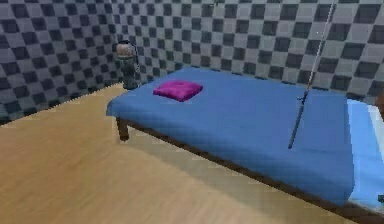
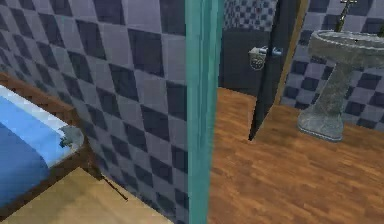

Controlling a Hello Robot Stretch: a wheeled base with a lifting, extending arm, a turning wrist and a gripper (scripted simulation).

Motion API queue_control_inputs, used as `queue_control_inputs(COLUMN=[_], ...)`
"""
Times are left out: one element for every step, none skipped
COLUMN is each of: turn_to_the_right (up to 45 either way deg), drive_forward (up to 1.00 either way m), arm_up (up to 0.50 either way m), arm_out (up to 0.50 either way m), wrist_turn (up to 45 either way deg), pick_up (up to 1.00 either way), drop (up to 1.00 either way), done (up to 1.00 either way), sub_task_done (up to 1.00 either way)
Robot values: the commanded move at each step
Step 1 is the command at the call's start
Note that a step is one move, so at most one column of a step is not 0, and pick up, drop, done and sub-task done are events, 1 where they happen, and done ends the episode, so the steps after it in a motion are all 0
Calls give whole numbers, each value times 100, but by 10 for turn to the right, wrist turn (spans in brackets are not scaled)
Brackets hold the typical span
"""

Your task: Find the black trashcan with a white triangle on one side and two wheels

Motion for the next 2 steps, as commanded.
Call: queue_control_inputs(turn_to_the_right=[-450, -330], drive_forward=[0, 0], arm_up=[0, 0], arm_out=[0, 0], wrist_turn=[0, 0], pick_up=[0, 0], drop=[0, 0], done=[0, 0], sub_task_done=[0, 0])
